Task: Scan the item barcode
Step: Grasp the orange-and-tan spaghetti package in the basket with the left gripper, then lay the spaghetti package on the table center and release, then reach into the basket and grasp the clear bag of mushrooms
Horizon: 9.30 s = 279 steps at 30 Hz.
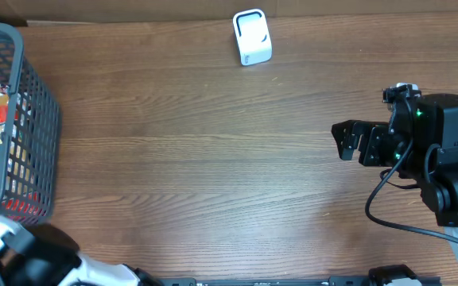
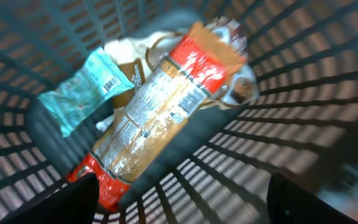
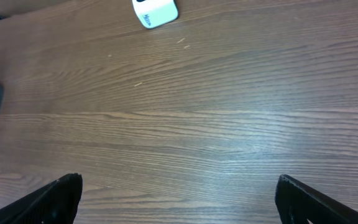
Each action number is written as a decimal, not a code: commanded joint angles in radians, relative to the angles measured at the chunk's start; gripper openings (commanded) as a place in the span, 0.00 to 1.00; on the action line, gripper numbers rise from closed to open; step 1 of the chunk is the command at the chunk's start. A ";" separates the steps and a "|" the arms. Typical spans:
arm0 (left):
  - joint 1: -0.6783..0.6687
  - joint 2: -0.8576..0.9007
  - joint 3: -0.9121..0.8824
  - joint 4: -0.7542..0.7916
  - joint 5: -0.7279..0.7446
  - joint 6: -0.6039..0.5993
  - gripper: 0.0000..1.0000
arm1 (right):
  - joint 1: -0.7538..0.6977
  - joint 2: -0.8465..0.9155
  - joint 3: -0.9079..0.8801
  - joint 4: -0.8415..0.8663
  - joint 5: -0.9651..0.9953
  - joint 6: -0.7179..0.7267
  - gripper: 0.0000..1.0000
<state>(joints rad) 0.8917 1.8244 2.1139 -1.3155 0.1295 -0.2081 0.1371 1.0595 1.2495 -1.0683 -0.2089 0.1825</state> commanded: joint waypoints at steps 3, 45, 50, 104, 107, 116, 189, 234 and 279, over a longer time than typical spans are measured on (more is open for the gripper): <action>-0.002 0.135 0.006 0.011 0.002 0.041 0.86 | -0.005 0.009 0.021 0.003 0.018 -0.009 1.00; -0.015 0.466 -0.116 0.113 -0.036 0.231 0.31 | -0.005 0.147 0.021 0.022 0.017 -0.027 1.00; -0.015 0.466 -0.115 0.104 -0.036 0.230 0.04 | -0.005 0.147 0.021 0.023 0.017 -0.027 1.00; -0.711 -0.039 0.634 -0.374 0.166 0.043 0.04 | -0.005 0.147 0.021 0.043 0.006 -0.027 1.00; -0.835 0.005 0.473 -0.369 0.092 -0.025 0.04 | -0.005 0.147 0.021 0.037 0.006 -0.027 1.00; -1.122 0.112 -0.078 -0.128 0.035 -0.200 0.04 | -0.005 0.147 0.021 0.037 0.006 -0.027 1.00; -0.103 0.251 -0.293 0.413 0.008 0.469 1.00 | -0.005 0.194 0.021 -0.002 0.006 -0.027 1.00; -0.199 0.449 -0.254 0.580 -0.618 0.215 0.48 | -0.005 0.194 0.021 0.045 0.006 -0.003 1.00; -0.223 0.172 -0.161 0.371 -0.227 0.024 0.79 | -0.005 0.194 0.021 0.061 0.006 -0.002 1.00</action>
<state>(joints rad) 0.6800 1.9392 1.9549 -0.9470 -0.0193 -0.1692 0.1371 1.2549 1.2491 -1.0138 -0.2024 0.1802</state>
